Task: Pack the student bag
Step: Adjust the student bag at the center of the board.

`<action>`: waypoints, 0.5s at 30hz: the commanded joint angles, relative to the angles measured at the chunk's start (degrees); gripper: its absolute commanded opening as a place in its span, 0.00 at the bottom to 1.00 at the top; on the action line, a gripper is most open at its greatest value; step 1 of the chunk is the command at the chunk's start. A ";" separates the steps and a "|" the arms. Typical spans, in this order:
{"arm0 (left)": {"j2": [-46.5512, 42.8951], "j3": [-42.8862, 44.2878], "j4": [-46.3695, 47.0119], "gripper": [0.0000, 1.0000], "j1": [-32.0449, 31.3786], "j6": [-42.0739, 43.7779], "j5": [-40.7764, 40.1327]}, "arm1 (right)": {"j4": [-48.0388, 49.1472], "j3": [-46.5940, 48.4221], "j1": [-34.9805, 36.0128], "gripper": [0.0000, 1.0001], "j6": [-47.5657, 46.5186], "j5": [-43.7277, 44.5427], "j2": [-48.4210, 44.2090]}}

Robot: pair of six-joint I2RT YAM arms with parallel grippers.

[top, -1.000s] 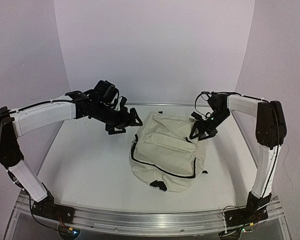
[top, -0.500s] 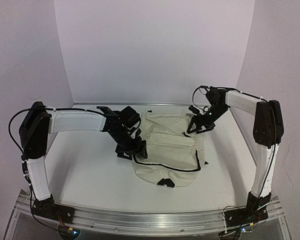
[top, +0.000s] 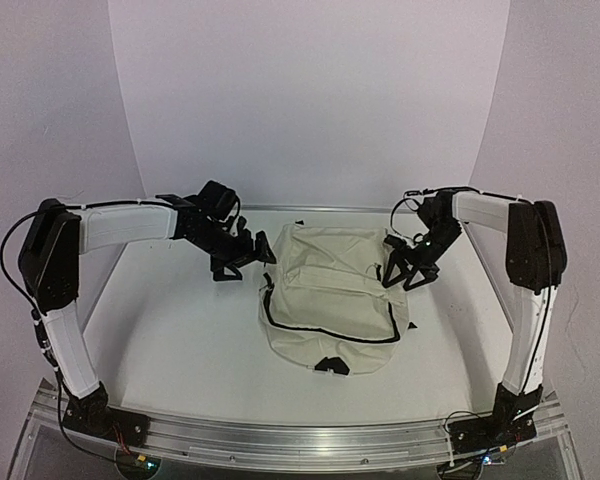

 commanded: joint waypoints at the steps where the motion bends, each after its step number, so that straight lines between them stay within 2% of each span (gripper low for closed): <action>1: 6.49 3.66 7.84 1.00 1.01 -3.08 3.43 | 0.42 4.57 4.27 0.97 -1.36 -5.66 4.68; 4: 6.61 2.08 10.89 0.99 1.22 -4.54 5.30 | 0.96 7.62 6.78 0.94 -0.67 -7.70 7.11; 9: 1.86 -3.92 10.41 0.96 2.50 -5.37 4.01 | 4.90 10.88 10.61 0.93 2.88 -10.17 9.49; 15: -1.02 -7.95 7.90 0.93 5.24 -5.45 3.12 | 6.53 16.67 11.39 0.92 5.03 -8.30 12.22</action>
